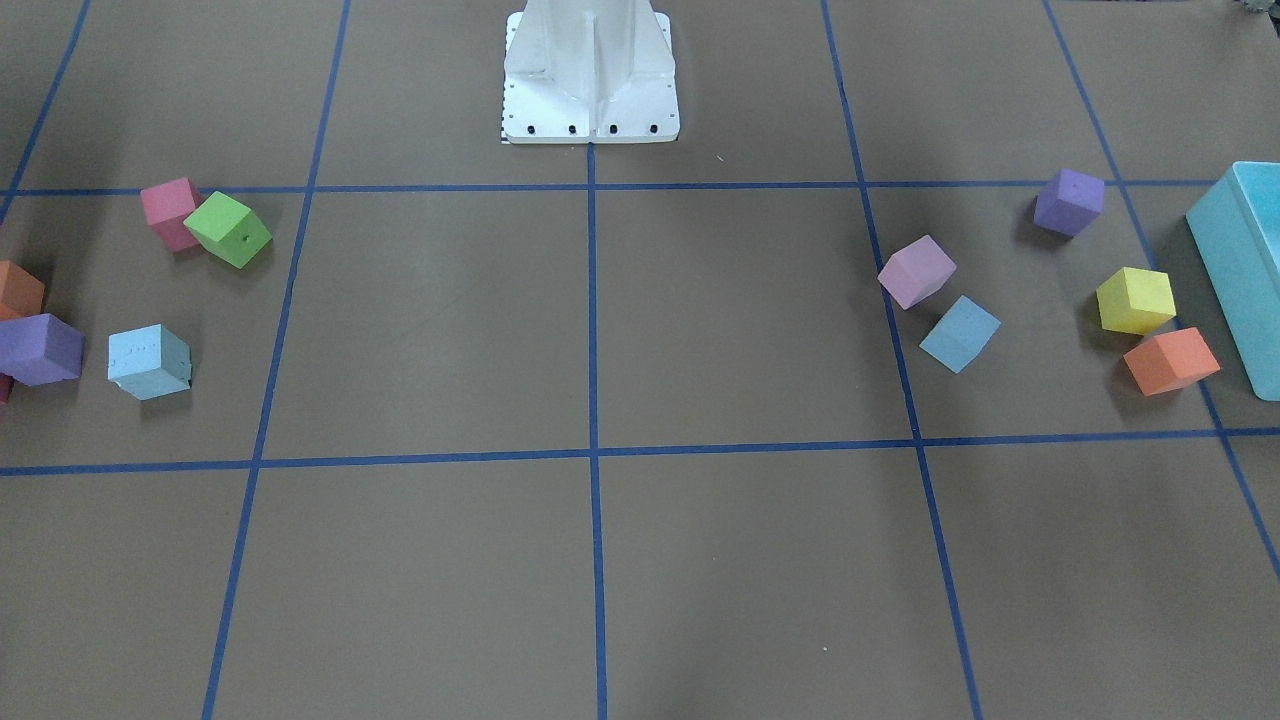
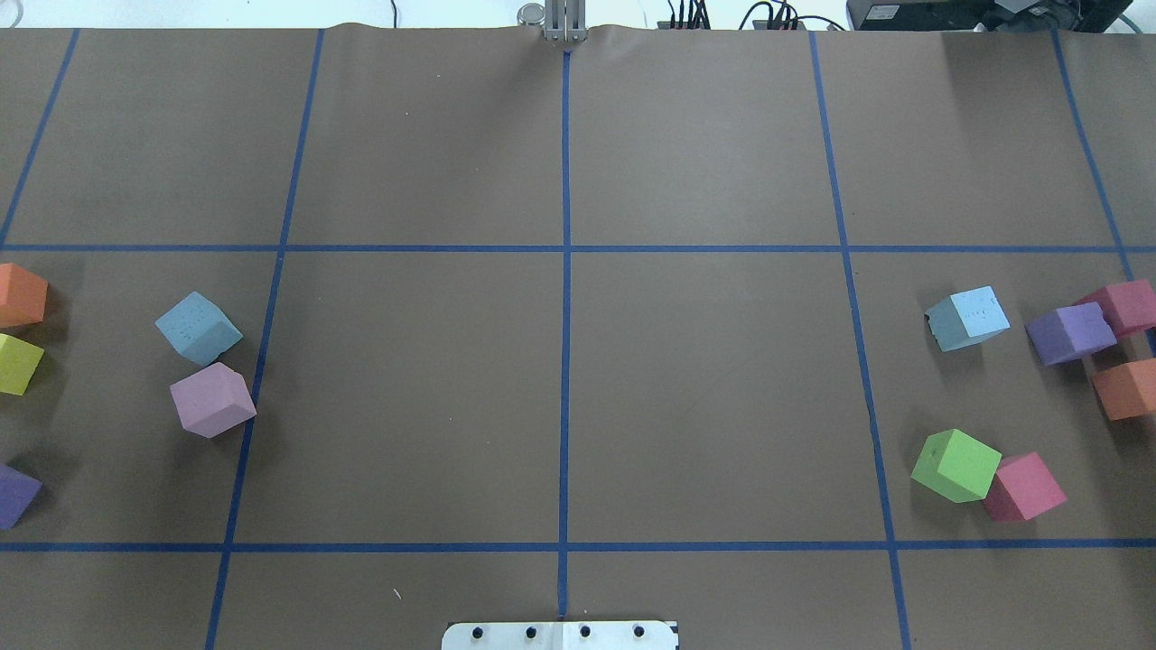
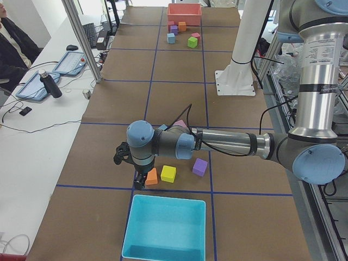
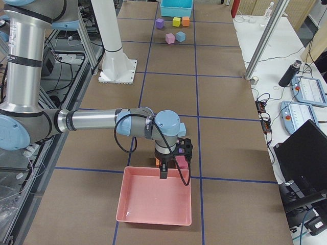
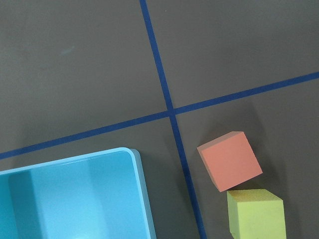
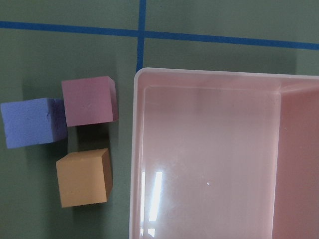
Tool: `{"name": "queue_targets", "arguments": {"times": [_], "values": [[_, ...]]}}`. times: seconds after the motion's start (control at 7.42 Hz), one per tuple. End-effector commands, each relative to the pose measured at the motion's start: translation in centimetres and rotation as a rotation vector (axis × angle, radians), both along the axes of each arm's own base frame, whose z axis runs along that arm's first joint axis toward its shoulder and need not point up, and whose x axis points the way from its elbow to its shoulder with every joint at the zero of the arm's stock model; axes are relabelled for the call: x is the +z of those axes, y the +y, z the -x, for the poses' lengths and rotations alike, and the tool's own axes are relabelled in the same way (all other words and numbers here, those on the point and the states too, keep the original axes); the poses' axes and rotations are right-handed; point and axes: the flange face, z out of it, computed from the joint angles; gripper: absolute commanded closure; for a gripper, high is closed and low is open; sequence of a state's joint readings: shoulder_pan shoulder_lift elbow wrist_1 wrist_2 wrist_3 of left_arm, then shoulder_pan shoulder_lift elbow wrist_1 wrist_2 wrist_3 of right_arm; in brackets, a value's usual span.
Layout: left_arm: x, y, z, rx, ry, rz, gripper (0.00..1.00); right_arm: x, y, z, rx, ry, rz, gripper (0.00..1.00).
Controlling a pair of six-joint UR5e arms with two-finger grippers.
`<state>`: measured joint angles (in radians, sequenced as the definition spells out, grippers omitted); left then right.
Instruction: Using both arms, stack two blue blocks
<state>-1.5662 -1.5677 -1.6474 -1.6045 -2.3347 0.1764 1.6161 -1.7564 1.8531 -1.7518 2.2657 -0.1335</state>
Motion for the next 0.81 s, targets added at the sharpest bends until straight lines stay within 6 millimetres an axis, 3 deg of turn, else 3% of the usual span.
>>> {"name": "queue_targets", "arguments": {"times": [0.0,0.13,0.4,0.67], "values": [[0.1,0.1,0.0,0.001,0.0,0.0,0.02,-0.1,0.0,0.0,0.001,-0.001,-0.002,0.0],[-0.1,0.1,0.0,0.001,0.0,-0.004,0.02,-0.1,0.0,0.1,-0.002,-0.003,-0.003,0.0],[-2.7,-0.1,0.0,0.005,-0.002,-0.06,0.02,-0.8,-0.5,0.0,-0.004,-0.001,-0.082,0.0],[-2.6,0.0,0.0,0.005,-0.003,-0.058,0.02,-2.1,-1.3,0.6,-0.002,-0.063,-0.171,0.0]]}}
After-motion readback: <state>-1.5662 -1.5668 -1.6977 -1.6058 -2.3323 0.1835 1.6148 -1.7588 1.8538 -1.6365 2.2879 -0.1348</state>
